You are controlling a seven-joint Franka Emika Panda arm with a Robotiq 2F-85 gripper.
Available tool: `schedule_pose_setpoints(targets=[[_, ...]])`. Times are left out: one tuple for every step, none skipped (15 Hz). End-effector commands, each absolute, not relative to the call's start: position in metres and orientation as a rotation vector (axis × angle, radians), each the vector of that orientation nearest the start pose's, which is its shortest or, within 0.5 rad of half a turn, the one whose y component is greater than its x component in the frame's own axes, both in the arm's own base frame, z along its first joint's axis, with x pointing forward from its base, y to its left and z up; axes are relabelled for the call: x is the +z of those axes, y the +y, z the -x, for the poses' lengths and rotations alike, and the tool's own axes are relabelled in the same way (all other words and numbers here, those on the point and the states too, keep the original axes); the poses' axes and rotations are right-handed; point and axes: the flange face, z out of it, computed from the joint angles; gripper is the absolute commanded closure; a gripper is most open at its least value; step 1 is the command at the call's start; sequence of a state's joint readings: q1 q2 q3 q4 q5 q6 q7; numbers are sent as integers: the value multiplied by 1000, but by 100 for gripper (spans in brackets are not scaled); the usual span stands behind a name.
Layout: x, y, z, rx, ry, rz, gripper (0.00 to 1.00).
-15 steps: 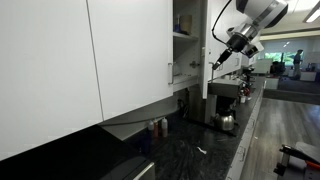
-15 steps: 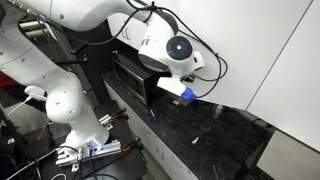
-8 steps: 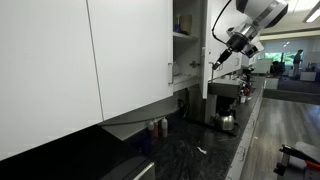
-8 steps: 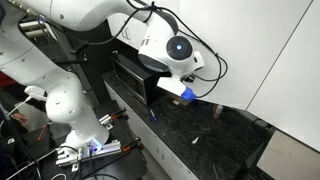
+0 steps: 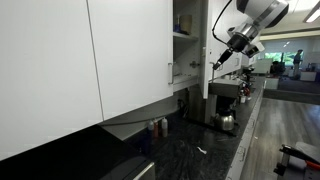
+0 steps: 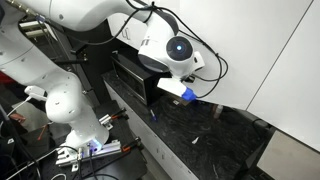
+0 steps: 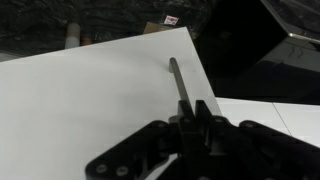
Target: Open the right cabinet door
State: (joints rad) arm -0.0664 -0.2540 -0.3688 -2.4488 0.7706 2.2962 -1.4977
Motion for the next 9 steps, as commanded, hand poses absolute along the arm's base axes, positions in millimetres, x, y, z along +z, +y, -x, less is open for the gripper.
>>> schedule_pose_setpoints(targets=[[405, -205, -410, -833, -750, 2566, 97], [405, -211, -407, -838, -755, 2563, 97], [405, -217, -403, -841, -759, 2559, 97], [405, -223, -399, -844, -766, 2552, 97], [405, -229, -395, -847, -771, 2547, 97], [404, -236, -390, -852, -776, 2541, 97], [404, -243, -386, -854, -781, 2534, 97], [403, -251, -381, -861, -785, 2530, 97], [403, -258, -376, -866, -791, 2524, 97]])
